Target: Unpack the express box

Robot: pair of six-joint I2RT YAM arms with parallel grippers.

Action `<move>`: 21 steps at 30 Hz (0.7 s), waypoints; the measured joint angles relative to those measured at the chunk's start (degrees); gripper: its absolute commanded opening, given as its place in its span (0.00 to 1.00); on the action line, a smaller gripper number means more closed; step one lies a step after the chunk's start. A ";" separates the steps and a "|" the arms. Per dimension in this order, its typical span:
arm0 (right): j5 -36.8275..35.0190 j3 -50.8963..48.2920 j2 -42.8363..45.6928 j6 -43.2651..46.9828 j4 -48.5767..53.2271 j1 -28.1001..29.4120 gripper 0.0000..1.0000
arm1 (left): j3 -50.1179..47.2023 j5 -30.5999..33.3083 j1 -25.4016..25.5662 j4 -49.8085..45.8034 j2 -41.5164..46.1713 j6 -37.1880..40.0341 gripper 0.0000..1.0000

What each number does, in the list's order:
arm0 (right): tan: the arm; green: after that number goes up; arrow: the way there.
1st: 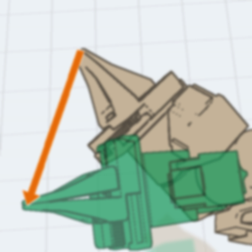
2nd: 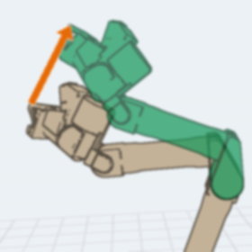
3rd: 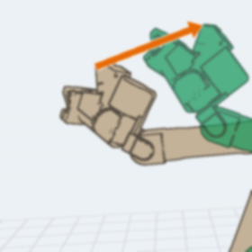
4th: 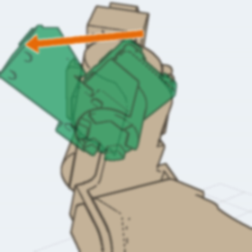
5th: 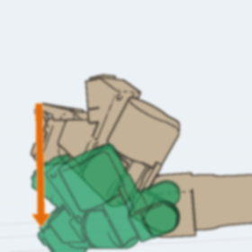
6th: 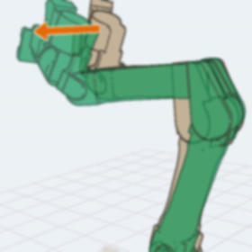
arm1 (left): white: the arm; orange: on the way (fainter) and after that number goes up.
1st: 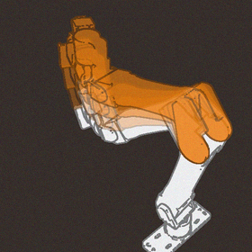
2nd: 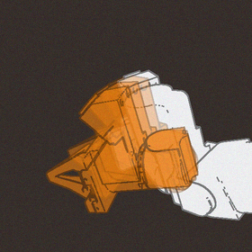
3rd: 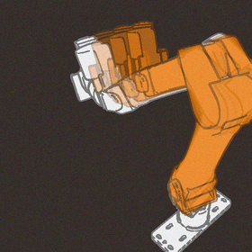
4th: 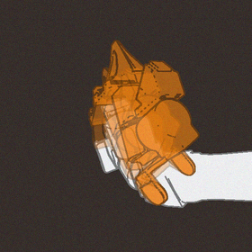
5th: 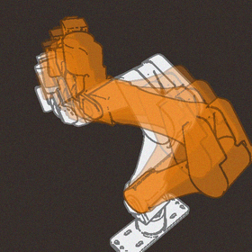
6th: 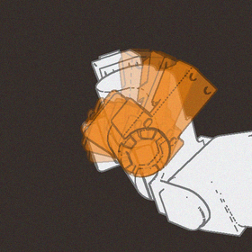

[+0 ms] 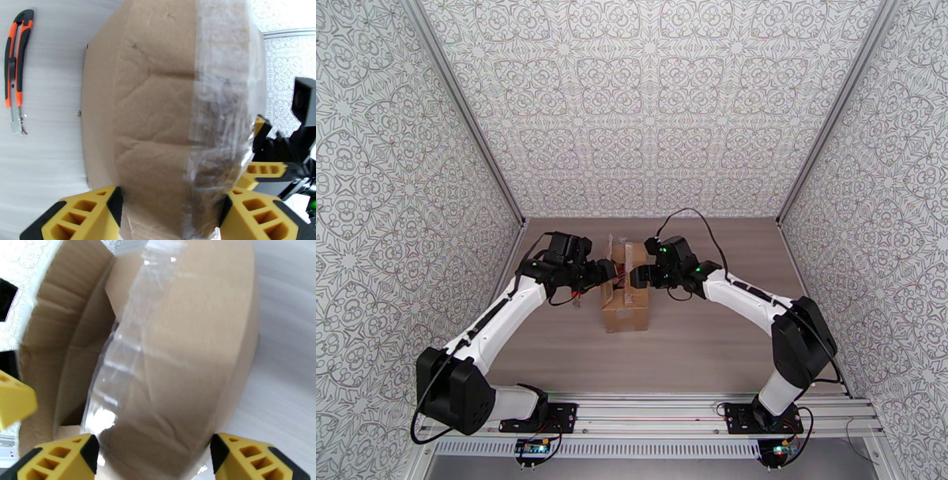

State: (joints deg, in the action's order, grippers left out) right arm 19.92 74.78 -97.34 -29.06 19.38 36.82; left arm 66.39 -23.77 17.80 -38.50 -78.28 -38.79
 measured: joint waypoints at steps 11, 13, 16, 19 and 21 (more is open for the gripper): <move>-9.62 13.00 0.59 3.67 12.96 0.00 0.87 | -0.59 -2.21 -0.15 6.60 1.60 0.00 0.66; -11.21 16.57 0.26 3.69 15.93 0.07 0.87 | -1.18 -2.25 -0.24 7.21 1.60 0.00 0.66; -13.46 19.43 -0.07 3.61 18.38 0.39 0.87 | -1.36 -1.95 -0.42 6.95 1.60 0.50 0.69; -13.75 19.54 -0.63 3.43 20.09 0.72 0.86 | -0.57 -0.39 -0.39 4.76 1.49 1.95 0.72; -13.77 20.00 -1.97 3.39 21.18 0.96 0.83 | 1.31 1.81 -0.20 1.88 1.07 3.17 0.74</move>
State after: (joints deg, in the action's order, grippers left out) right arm 6.15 94.78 -99.31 -25.67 40.56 37.78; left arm 67.70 -21.96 17.61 -36.62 -77.21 -35.62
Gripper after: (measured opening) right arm 0.852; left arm 0.730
